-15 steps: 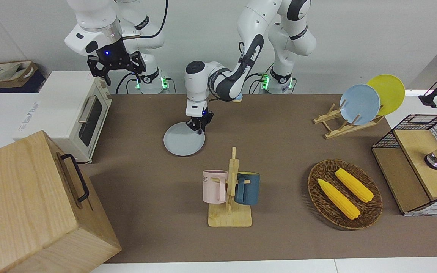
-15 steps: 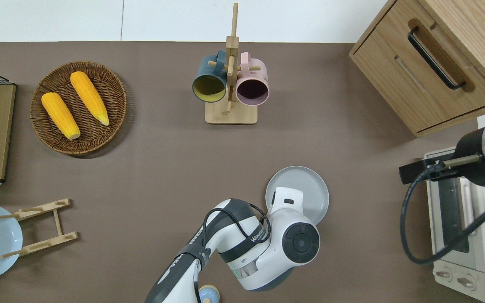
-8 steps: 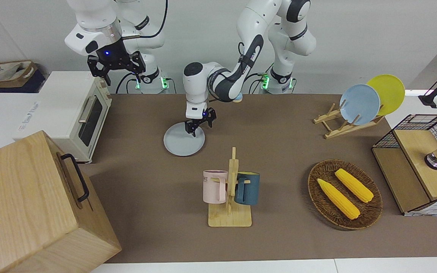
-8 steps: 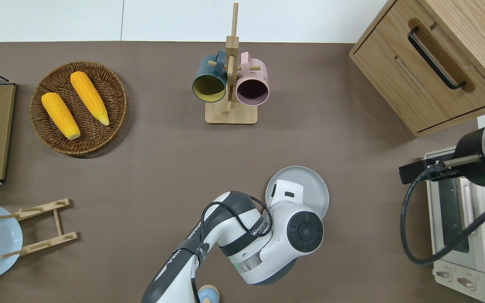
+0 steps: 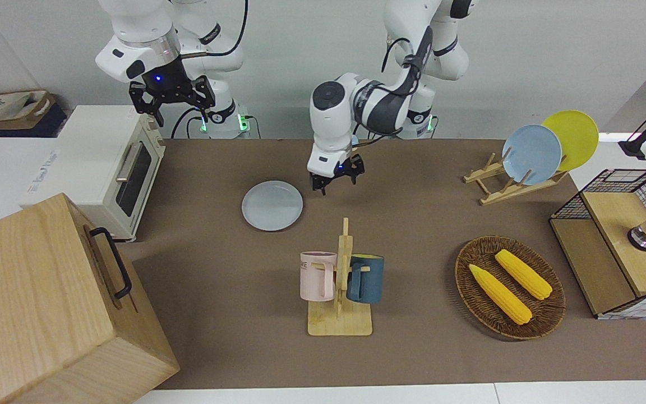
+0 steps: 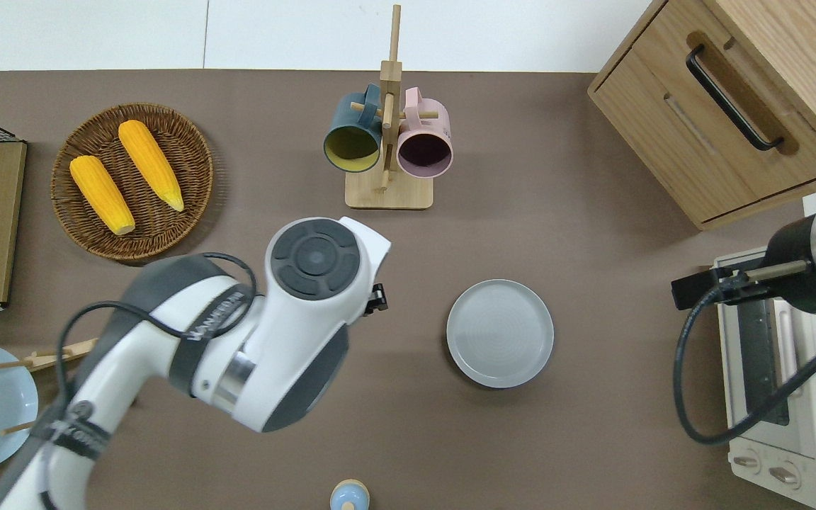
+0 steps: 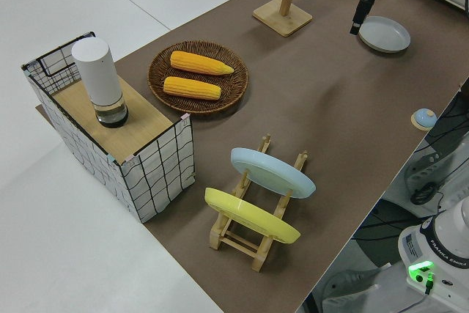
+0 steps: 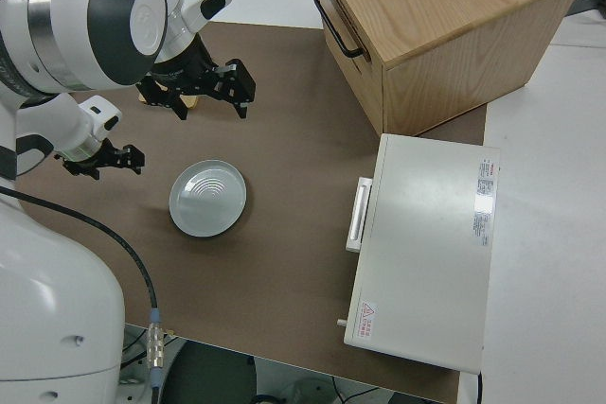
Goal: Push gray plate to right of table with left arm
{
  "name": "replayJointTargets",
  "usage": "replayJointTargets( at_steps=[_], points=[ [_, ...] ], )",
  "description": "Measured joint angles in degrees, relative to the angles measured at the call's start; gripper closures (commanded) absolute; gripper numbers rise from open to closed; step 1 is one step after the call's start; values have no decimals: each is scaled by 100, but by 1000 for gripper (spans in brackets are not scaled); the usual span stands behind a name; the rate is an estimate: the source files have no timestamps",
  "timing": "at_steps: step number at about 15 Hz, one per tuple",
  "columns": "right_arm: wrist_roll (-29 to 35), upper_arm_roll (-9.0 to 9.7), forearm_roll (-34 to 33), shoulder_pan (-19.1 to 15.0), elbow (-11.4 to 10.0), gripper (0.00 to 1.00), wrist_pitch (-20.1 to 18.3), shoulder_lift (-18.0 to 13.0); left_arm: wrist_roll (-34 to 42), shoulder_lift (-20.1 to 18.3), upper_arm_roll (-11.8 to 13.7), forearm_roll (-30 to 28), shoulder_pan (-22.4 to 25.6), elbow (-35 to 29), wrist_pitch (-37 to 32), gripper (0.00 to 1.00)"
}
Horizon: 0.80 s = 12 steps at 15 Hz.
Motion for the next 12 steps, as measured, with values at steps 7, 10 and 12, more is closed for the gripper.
replayJointTargets(
  at_steps=[7, 10, 12],
  points=[
    [0, 0, 0, 0, 0, 17, 0, 0, 2301, -436, 10, -196, 1283, 638, -1307, 0],
    [0, 0, 0, 0, 0, 17, 0, 0, 2993, -461, 8, -263, 1754, 1116, -1705, 0],
    [0, 0, 0, 0, 0, 17, 0, 0, 3195, -460, 8, -269, 1872, 1303, -1879, 0]
  ],
)
